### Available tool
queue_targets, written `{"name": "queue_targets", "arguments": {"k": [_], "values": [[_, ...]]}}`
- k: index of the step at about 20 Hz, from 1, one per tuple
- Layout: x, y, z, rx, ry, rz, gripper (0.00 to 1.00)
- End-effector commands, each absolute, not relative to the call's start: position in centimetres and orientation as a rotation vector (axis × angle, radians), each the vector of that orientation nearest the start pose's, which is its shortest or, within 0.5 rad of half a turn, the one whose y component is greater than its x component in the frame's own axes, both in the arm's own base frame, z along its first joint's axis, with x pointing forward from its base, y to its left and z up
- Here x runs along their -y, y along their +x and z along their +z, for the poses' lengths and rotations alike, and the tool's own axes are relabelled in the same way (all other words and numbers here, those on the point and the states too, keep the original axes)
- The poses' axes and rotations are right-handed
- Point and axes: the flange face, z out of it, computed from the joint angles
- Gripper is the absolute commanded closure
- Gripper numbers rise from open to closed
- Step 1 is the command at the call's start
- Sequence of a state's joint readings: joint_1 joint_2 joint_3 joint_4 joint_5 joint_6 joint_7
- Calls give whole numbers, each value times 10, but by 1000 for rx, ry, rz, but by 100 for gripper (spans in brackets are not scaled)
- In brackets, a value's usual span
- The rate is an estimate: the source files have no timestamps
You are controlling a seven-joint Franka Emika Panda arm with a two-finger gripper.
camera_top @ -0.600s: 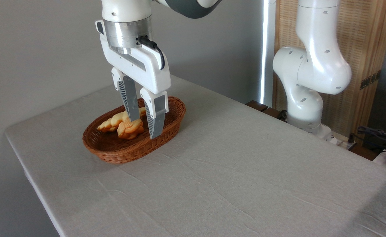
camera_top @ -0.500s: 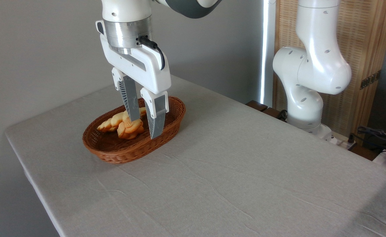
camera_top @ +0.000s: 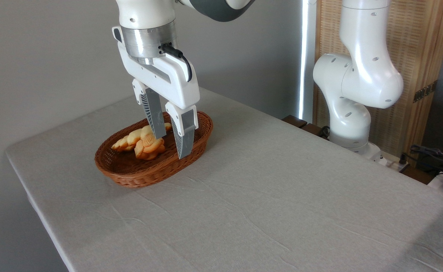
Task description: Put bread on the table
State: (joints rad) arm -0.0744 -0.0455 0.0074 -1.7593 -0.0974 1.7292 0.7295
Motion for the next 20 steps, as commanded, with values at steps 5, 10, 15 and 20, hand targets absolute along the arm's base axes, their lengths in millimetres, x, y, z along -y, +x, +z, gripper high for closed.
{"name": "queue_targets", "arguments": {"k": [5, 10, 15, 20], "values": [[45, 545, 577, -1238, -2988, -42, 0], [42, 546, 578, -1230, -2988, -48, 0], [43, 546, 577, -1232, -2988, -46, 0], [45, 543, 575, -1252, -2985, -9, 0]]}}
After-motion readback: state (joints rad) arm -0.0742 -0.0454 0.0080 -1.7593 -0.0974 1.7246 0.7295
